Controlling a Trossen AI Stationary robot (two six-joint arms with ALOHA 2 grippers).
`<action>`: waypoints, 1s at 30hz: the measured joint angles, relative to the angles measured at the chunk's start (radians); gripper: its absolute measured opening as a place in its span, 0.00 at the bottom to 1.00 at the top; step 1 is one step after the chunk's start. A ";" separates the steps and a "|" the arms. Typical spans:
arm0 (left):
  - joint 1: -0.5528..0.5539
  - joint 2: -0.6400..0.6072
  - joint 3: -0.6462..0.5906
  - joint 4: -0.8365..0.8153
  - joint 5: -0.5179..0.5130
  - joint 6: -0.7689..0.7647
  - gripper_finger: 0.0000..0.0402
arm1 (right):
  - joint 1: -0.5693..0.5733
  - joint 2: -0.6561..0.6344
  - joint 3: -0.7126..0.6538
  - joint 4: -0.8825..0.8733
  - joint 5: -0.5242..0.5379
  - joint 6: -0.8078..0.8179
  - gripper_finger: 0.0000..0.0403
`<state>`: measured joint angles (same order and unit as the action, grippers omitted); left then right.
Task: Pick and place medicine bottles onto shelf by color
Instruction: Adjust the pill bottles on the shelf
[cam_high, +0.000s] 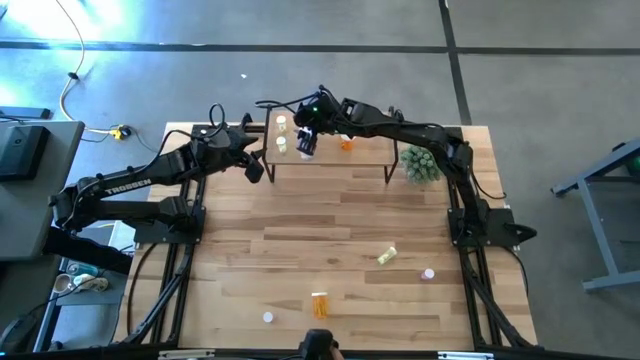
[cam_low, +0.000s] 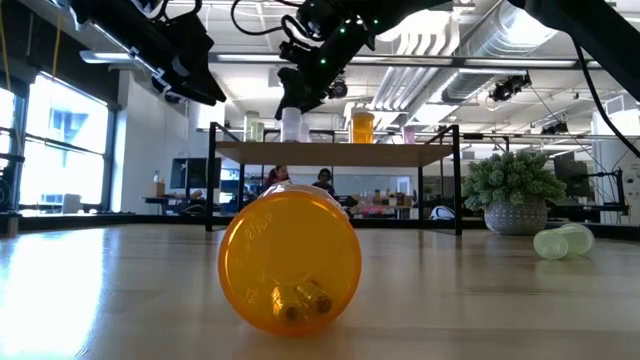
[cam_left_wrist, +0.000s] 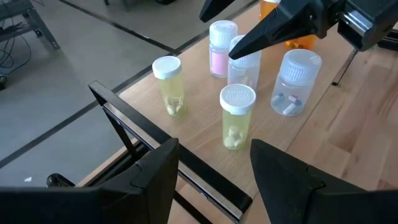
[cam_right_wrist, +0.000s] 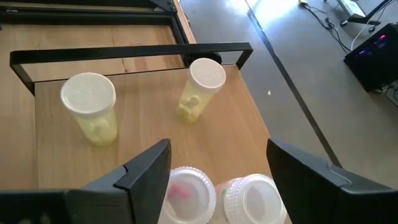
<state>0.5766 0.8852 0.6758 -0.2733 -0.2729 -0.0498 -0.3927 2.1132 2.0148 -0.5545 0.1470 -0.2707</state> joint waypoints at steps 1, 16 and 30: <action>0.000 0.000 0.000 0.000 0.000 0.000 0.47 | 0.000 0.000 0.000 -0.001 0.000 0.000 0.64; 0.000 0.000 0.000 0.000 0.000 0.000 0.47 | 0.003 -0.014 0.000 -0.068 0.043 0.005 0.64; 0.000 0.000 -0.001 0.000 -0.004 0.000 0.47 | 0.014 -0.056 0.000 -0.053 0.044 -0.001 0.64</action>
<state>0.5764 0.8855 0.6750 -0.2731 -0.2768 -0.0494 -0.3786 2.0572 2.0148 -0.6073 0.1905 -0.2715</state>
